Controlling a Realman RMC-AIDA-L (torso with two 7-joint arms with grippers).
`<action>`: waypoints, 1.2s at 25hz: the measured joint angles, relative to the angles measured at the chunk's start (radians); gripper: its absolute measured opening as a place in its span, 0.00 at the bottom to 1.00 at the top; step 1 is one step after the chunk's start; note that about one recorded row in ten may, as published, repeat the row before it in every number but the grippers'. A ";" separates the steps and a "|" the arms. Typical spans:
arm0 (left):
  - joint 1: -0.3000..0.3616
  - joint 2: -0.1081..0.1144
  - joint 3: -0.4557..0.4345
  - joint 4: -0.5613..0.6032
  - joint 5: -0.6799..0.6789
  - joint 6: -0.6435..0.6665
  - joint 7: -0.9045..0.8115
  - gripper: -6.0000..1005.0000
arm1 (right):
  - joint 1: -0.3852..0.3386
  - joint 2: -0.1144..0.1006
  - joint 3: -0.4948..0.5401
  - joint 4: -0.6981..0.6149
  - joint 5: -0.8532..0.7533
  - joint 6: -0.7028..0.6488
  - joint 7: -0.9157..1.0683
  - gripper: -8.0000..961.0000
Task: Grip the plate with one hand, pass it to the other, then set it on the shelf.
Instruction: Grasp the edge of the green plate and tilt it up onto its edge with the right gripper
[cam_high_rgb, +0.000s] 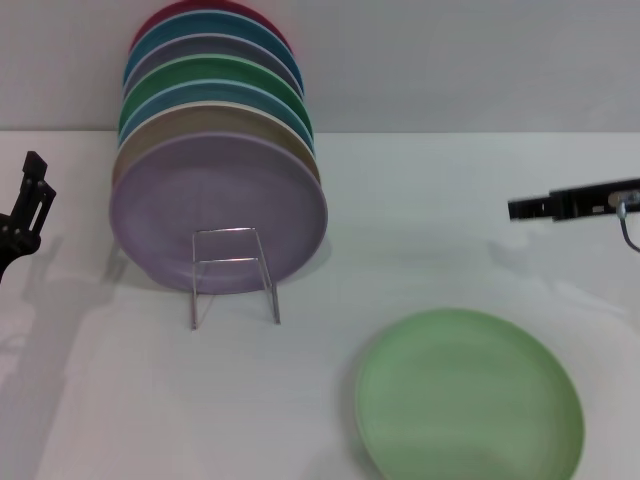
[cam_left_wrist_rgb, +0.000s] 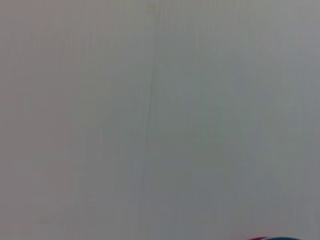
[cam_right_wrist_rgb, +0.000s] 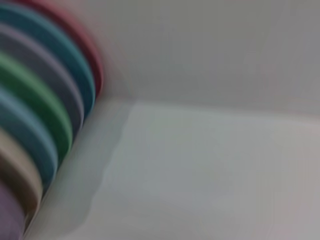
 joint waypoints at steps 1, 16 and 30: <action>-0.001 0.000 0.000 -0.001 0.000 0.000 0.000 0.78 | 0.017 -0.001 0.016 -0.005 -0.019 0.046 0.017 0.65; -0.018 -0.001 0.000 -0.002 0.000 0.000 0.000 0.77 | 0.109 -0.024 0.108 -0.135 -0.073 0.330 0.072 0.65; -0.023 -0.002 0.000 -0.006 0.000 0.002 0.000 0.77 | 0.129 -0.027 0.106 -0.225 -0.099 0.332 0.046 0.60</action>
